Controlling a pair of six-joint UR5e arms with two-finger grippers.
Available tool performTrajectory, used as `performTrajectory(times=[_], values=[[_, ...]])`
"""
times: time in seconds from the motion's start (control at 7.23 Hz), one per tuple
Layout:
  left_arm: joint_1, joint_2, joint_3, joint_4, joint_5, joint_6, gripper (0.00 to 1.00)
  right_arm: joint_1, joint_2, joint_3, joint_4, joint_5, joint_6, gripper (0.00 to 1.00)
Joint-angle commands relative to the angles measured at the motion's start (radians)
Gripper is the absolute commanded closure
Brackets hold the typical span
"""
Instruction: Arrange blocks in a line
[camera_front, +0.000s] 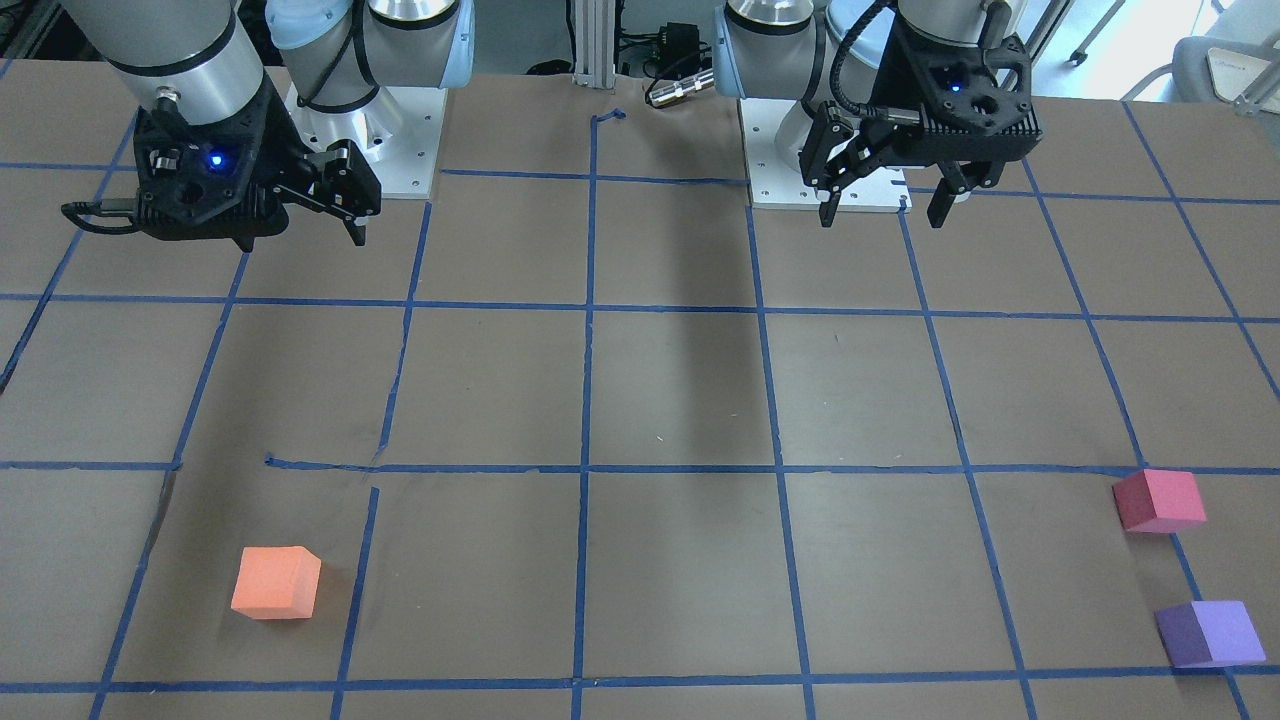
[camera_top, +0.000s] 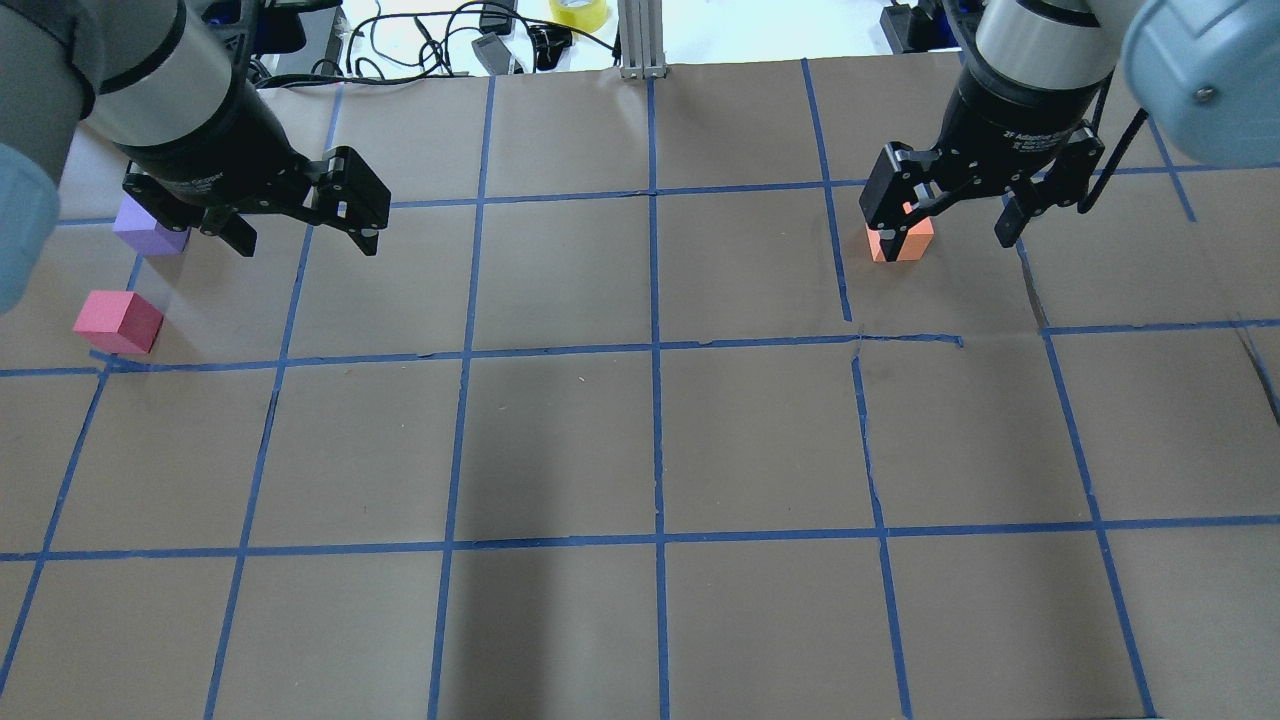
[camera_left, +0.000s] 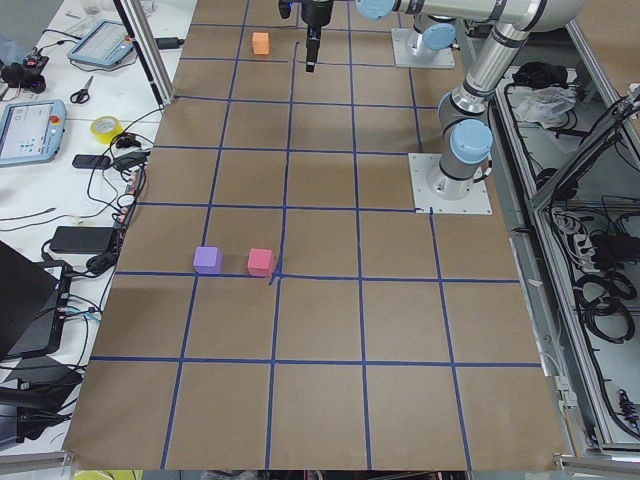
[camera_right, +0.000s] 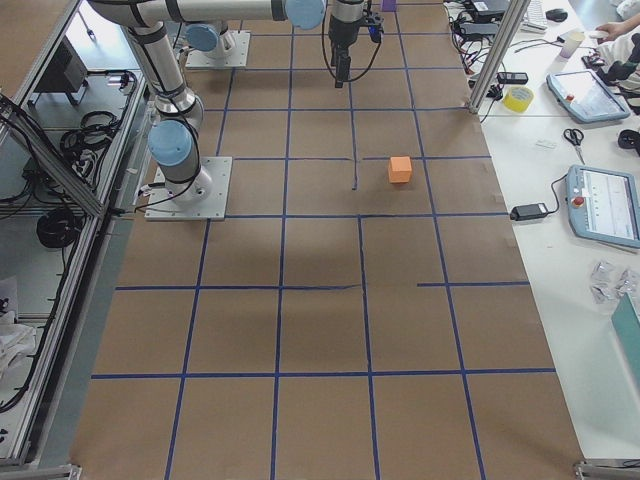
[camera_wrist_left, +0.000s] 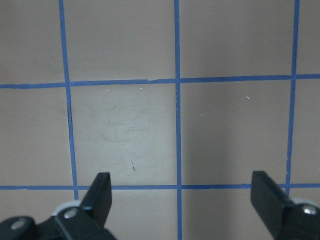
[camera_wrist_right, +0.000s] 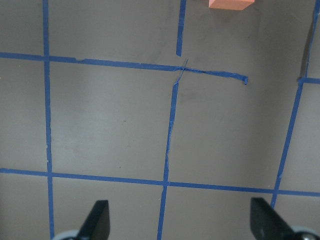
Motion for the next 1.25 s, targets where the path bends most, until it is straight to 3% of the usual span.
performTrajectory(times=[0.0, 1.11], values=[[0.001, 0.003, 0.002, -0.001, -0.002, -0.001, 0.00, 0.000, 0.000, 0.000, 0.000, -0.006, 0.000, 0.00], [0.008, -0.003, -0.003, 0.013, -0.013, -0.010, 0.00, -0.002, 0.008, 0.002, -0.021, -0.012, 0.012, 0.00]])
